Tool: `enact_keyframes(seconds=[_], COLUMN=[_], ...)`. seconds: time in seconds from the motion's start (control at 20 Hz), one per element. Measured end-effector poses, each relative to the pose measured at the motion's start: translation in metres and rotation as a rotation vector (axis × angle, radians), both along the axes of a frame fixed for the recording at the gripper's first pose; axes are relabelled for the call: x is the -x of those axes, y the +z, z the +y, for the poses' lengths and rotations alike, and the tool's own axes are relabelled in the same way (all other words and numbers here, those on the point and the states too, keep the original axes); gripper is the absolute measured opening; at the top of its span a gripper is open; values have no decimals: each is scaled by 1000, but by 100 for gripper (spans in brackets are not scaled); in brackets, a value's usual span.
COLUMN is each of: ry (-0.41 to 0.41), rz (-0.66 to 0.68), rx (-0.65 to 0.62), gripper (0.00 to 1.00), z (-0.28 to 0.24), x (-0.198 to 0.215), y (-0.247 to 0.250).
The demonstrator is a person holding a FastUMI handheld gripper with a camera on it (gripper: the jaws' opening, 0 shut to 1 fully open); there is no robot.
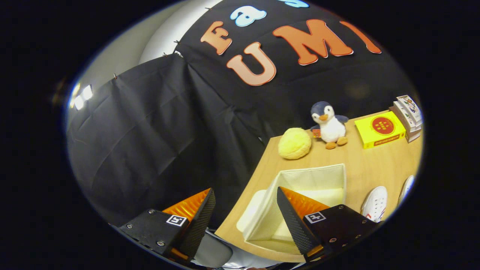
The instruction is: Open the storage box then place both shoes into the box .Put the left shoe in first, then the right shoe, with the right side of both shoes facing outward in a uniform manner.
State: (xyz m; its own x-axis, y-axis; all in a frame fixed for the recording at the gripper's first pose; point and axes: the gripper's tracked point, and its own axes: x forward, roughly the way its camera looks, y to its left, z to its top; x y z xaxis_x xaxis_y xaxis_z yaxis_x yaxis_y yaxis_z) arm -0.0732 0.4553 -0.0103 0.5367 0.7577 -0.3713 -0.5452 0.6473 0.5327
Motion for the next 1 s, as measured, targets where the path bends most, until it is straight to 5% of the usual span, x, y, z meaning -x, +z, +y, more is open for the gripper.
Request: enact_keyframes(seconds=[0.45,1.0], ry=[-244,-331], rz=[17,153], rx=[301,540], gripper=[97,85], z=[-161,-262], x=[-41,-37], y=[-95,-213])
